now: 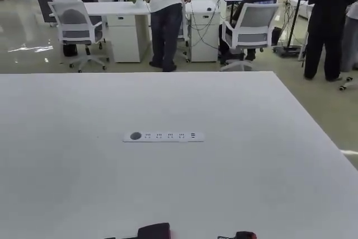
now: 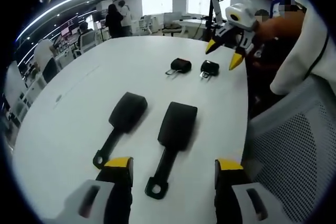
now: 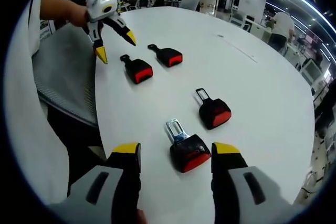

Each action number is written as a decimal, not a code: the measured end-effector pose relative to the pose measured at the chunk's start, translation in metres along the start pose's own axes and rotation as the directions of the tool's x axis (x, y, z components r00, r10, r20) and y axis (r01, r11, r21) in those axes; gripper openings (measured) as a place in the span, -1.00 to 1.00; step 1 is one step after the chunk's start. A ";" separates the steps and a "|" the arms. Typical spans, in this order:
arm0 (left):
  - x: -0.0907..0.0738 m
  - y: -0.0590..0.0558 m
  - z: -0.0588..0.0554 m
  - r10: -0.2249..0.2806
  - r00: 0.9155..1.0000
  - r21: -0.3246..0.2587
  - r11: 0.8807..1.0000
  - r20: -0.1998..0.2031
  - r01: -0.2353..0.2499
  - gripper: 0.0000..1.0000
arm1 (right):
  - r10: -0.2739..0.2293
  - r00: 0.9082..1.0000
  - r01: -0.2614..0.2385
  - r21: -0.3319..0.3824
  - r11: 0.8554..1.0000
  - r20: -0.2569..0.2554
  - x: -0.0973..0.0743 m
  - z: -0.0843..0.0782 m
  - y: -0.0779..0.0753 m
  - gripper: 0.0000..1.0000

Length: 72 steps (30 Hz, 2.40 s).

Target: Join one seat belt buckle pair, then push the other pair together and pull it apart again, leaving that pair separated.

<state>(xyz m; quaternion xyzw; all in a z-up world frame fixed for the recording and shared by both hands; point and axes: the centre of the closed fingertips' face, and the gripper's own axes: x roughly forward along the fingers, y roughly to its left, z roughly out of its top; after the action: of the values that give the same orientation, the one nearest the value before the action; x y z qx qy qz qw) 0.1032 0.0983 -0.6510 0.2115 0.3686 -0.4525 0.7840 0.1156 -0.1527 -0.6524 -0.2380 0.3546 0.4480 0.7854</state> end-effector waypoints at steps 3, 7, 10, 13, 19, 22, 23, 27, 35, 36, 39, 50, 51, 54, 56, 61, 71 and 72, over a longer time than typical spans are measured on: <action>0.005 0.002 0.001 -0.006 1.000 0.003 1.000 -0.003 0.006 0.21 | 0.010 1.000 -0.011 -0.025 1.000 -0.018 0.005 -0.005 -0.001 0.02; 0.011 0.003 0.004 -0.018 1.000 0.010 1.000 -0.014 0.018 0.14 | 0.026 0.999 -0.028 -0.060 0.998 -0.039 0.005 -0.005 0.000 0.02; 0.015 0.003 0.005 -0.021 0.999 0.024 0.999 -0.025 0.022 0.08 | 0.039 0.998 -0.042 -0.074 0.996 -0.048 0.008 -0.005 -0.001 0.00; 0.019 0.005 0.009 -0.023 1.000 0.025 0.999 -0.021 0.024 0.06 | 0.055 0.997 -0.060 -0.081 0.995 -0.059 0.012 -0.007 0.000 -0.01; 0.025 0.008 0.015 -0.040 0.999 0.040 0.998 -0.023 0.040 0.05 | 0.084 0.993 -0.093 -0.117 0.989 -0.078 0.018 -0.007 0.005 -0.04; 0.027 0.009 0.013 -0.046 0.998 0.032 0.998 -0.030 0.047 0.05 | 0.085 0.994 -0.093 -0.119 0.989 -0.075 0.019 -0.005 0.004 -0.04; 0.028 0.008 0.014 -0.053 0.998 0.038 0.998 -0.030 0.054 0.05 | 0.085 0.994 -0.094 -0.120 0.988 -0.073 0.020 -0.004 0.003 -0.04; 0.032 0.005 0.018 -0.065 0.997 0.047 0.997 -0.035 0.066 0.05 | 0.093 0.993 -0.103 -0.129 0.986 -0.078 0.020 -0.004 0.001 -0.06; 0.043 -0.001 0.021 -0.099 0.993 0.094 0.990 -0.060 0.104 0.04 | 0.099 0.989 -0.118 -0.175 0.977 -0.112 0.019 -0.010 -0.006 -0.08; 0.044 -0.001 0.021 -0.102 0.993 0.103 0.989 -0.063 0.108 0.03 | 0.098 0.989 -0.118 -0.182 0.976 -0.115 0.019 -0.010 -0.008 -0.08; 0.048 -0.003 0.024 -0.115 0.991 0.120 0.985 -0.071 0.123 -0.01 | 0.105 0.985 -0.132 -0.200 0.971 -0.136 0.019 -0.013 -0.009 -0.14; 0.061 0.002 0.013 -0.125 0.982 0.204 0.967 -0.141 0.152 -0.19 | 0.116 0.975 -0.162 -0.253 0.954 -0.188 0.023 -0.022 -0.016 -0.19; 0.061 0.001 0.011 -0.128 0.978 0.242 0.956 -0.165 0.166 -0.21 | 0.119 0.973 -0.169 -0.265 0.949 -0.197 0.023 -0.023 -0.015 -0.22; 0.061 0.000 0.017 -0.137 0.980 0.247 0.954 -0.147 0.171 -0.22 | 0.125 0.971 -0.181 -0.286 0.941 -0.206 0.024 -0.022 -0.015 -0.25; 0.061 0.000 0.017 -0.147 0.977 0.252 0.951 -0.154 0.182 -0.26 | 0.131 0.969 -0.189 -0.289 0.938 -0.208 0.025 -0.022 -0.015 -0.28; 0.062 -0.003 0.015 -0.176 0.969 0.267 0.938 -0.175 0.219 -0.33 | 0.168 0.960 -0.229 -0.278 0.933 -0.225 0.029 -0.026 -0.017 -0.35; 0.065 -0.003 0.011 -0.210 0.950 0.316 0.908 -0.231 0.277 -0.34 | 0.237 0.939 -0.304 -0.279 0.911 -0.250 0.031 -0.030 -0.014 -0.35; 0.065 -0.004 0.011 -0.211 0.949 0.314 0.907 -0.234 0.279 -0.34 | 0.237 0.938 -0.306 -0.282 0.909 -0.252 0.031 -0.030 -0.014 -0.36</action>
<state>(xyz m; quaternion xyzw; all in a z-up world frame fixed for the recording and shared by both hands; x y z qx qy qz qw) 0.1242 0.0528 -0.6937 0.3399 0.3825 -0.5822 0.6319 0.1277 -0.1641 -0.6946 -0.3555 0.3895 0.5763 0.6243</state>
